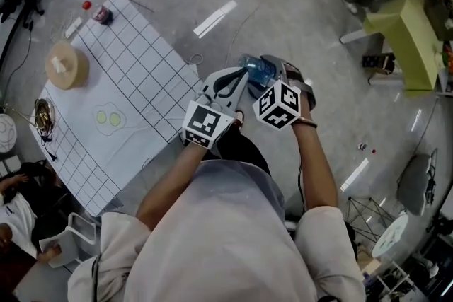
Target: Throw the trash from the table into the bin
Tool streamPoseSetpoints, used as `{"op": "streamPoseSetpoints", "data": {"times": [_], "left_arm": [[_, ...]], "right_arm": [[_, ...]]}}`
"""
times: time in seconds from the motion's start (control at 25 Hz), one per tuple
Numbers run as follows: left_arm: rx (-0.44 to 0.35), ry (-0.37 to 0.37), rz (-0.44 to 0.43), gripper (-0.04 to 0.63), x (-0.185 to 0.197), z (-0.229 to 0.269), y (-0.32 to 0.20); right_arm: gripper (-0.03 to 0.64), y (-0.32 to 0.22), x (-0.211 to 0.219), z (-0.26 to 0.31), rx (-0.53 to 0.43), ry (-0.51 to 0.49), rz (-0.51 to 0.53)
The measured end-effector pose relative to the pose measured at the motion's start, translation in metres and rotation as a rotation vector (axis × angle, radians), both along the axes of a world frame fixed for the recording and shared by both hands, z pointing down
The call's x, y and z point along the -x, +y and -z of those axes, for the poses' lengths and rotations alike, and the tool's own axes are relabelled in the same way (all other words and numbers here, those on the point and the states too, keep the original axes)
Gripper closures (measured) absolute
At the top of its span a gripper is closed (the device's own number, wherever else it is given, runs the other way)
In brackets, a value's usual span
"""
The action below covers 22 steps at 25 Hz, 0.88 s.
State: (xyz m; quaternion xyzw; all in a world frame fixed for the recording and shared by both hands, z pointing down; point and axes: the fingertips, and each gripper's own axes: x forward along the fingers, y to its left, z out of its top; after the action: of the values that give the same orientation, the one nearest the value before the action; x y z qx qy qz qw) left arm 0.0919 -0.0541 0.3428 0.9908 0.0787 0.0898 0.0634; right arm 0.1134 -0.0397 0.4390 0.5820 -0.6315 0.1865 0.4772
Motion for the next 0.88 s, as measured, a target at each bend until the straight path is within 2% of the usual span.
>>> {"op": "streamPoseSetpoints", "data": {"times": [0.28,0.44,0.88], "left_arm": [[0.001,-0.019,-0.091,0.588,-0.044,-0.014,0.044],[-0.002,0.007,-0.118,0.589,-0.067,-0.017,0.062],[0.017,-0.015,-0.190,0.589,-0.116,-0.049,0.094]], "right_arm": [[0.313,0.051,-0.041,-0.017,0.002,-0.036,-0.120],[0.313,0.074,-0.057,-0.027,-0.001,-0.063,-0.175],[0.313,0.119,-0.095,-0.065,-0.049,-0.164,-0.380]]}}
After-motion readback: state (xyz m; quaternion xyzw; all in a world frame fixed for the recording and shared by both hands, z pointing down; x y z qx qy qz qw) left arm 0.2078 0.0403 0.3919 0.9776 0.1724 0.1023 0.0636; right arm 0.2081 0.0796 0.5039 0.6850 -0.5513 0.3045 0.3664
